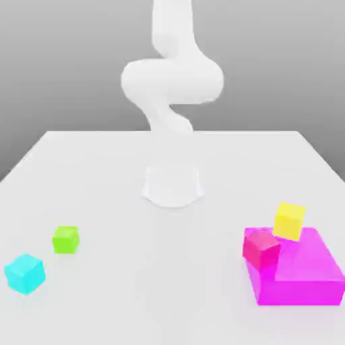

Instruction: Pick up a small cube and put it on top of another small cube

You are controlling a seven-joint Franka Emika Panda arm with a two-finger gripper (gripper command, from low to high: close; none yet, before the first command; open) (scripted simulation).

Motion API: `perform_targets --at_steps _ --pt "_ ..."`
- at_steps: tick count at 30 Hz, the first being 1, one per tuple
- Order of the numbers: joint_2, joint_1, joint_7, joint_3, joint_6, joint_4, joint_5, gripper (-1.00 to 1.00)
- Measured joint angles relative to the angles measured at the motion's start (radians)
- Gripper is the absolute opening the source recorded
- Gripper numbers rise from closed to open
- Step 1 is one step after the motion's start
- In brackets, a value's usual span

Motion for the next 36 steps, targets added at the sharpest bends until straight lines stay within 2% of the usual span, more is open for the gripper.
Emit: perform_targets --at_steps 15,21,25,27,31,32,36 --pt "0.528 -0.299 0.658 -0.061 0.227 -0.118 0.052 0.00" --pt "0.736 -0.409 0.929 -0.120 0.317 -0.165 0.058 0.00" --pt "0.876 -0.432 1.098 -0.170 0.377 -0.196 0.077 0.00" --pt "0.948 -0.443 1.130 -0.178 0.419 -0.198 0.103 0.00" --pt "1.092 -0.491 1.102 -0.126 0.529 -0.174 0.161 0.00" --pt "1.114 -0.499 1.096 -0.116 0.546 -0.169 0.170 -1.00" --pt "1.114 -0.499 1.096 -0.116 0.548 -0.169 0.169 -1.00"
